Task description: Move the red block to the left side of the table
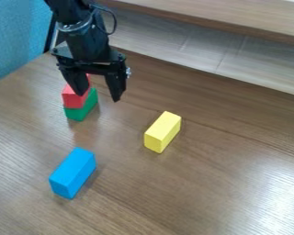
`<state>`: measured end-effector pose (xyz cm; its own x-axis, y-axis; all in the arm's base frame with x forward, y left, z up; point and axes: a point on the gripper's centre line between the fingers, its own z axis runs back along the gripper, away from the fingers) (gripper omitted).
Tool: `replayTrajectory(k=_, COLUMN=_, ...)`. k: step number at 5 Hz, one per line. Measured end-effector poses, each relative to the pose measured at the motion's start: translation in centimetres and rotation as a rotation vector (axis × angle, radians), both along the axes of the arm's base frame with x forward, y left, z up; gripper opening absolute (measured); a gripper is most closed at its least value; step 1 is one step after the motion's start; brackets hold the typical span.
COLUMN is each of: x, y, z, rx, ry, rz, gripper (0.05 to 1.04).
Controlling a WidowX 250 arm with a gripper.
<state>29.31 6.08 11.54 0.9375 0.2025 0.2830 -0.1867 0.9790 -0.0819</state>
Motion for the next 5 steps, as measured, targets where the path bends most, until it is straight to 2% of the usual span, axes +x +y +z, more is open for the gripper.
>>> replayTrajectory(k=1, x=-0.2, y=0.0, z=-0.9, rx=-0.009, ry=0.031, rz=0.003, gripper=1.001)
replayTrajectory(k=2, x=-0.1, y=0.0, z=-0.6, rx=-0.014, ry=0.038, rz=0.02, gripper=1.001)
replayTrajectory(k=4, x=0.6, y=1.7, z=1.0, rx=0.011, ry=0.017, rz=0.098, gripper=1.001)
replayTrajectory(k=5, x=0.7, y=3.7, z=0.9, rx=0.032, ry=0.039, rz=0.186, gripper=1.001)
